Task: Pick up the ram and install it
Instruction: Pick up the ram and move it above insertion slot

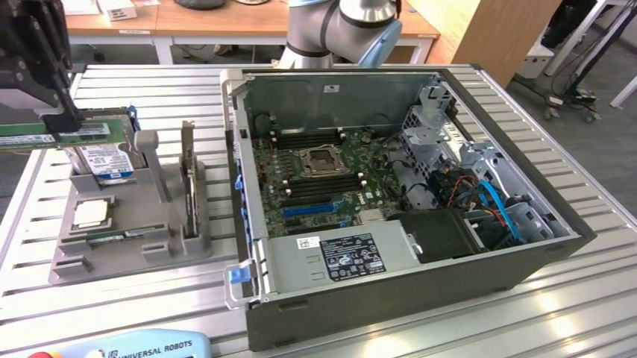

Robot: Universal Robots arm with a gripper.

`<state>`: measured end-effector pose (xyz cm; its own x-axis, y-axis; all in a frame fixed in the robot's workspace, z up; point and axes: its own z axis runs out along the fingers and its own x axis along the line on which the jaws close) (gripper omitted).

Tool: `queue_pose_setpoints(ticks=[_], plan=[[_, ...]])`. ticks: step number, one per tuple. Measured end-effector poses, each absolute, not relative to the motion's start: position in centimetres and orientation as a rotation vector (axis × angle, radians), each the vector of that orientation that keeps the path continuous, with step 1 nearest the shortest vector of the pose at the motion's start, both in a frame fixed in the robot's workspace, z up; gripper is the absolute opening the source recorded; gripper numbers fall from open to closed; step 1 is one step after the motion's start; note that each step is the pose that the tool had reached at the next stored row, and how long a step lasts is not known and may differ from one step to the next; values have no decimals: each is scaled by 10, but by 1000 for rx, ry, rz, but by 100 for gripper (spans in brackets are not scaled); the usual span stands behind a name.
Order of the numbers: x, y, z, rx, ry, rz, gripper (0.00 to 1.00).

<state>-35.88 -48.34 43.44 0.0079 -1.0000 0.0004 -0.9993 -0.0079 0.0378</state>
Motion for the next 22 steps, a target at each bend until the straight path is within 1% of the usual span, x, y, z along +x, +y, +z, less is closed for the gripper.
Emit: queue_pose_setpoints(ticks=[22], plan=[[-276,-484,434,2210,-2192,-48,11]])
